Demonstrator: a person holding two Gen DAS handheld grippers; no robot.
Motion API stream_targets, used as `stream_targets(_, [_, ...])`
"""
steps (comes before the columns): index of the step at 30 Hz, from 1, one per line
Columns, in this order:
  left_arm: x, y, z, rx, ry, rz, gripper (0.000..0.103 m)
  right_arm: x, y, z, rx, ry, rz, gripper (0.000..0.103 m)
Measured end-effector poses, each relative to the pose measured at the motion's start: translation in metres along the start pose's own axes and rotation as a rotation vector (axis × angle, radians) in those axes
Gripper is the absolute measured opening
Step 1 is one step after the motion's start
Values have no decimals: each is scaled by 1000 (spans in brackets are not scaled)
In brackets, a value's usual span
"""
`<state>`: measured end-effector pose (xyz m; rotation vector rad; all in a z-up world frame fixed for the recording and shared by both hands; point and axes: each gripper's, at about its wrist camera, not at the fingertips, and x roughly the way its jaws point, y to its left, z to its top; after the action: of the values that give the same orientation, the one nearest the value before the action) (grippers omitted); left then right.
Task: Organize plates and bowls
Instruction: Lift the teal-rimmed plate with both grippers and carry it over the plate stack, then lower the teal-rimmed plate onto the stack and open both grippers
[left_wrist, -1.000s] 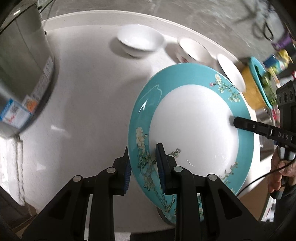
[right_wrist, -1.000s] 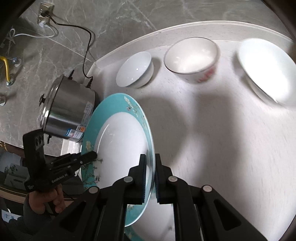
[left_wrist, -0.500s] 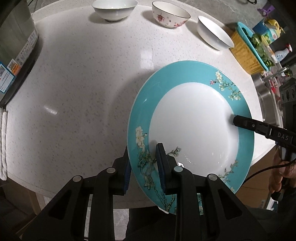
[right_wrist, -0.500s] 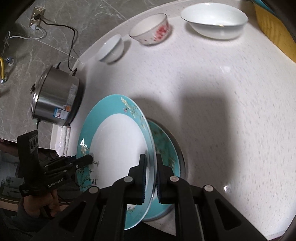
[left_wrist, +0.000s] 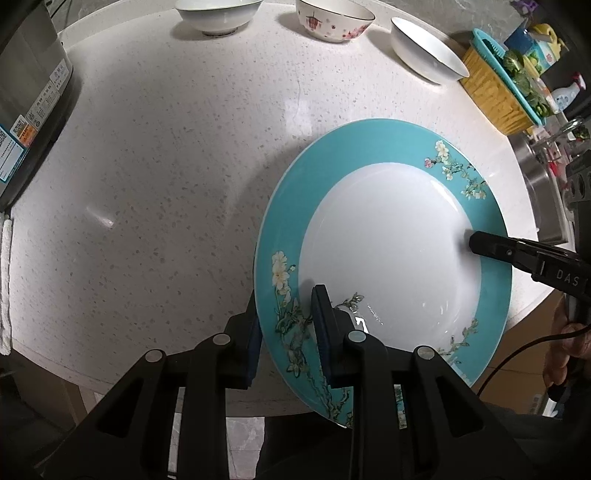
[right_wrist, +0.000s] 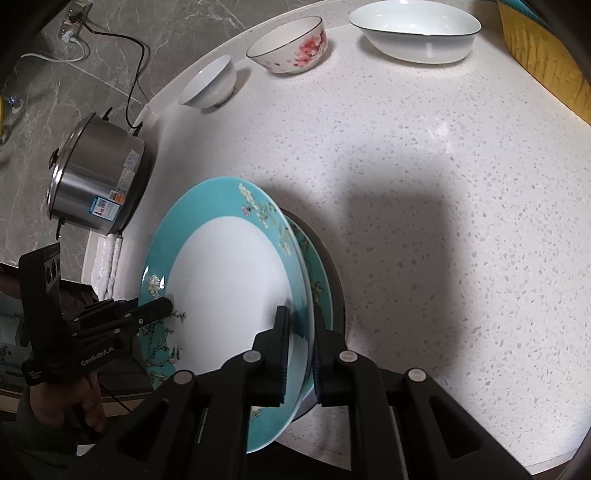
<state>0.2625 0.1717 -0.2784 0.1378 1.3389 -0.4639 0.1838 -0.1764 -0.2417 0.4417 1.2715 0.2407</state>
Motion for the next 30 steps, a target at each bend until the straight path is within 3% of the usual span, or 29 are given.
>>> stream_targets(11, [12,-9,1,51,-30,87,25,6,16,-5,-106,-21,-92,15])
stream_targets(19, [15,-23,4,78,-59,133,26,16,33,-12,-229,-30,-246,28])
stream_targets(30, [13,-14,11,30,-69,104,32,15,27,-11,-212,-43,-216,32])
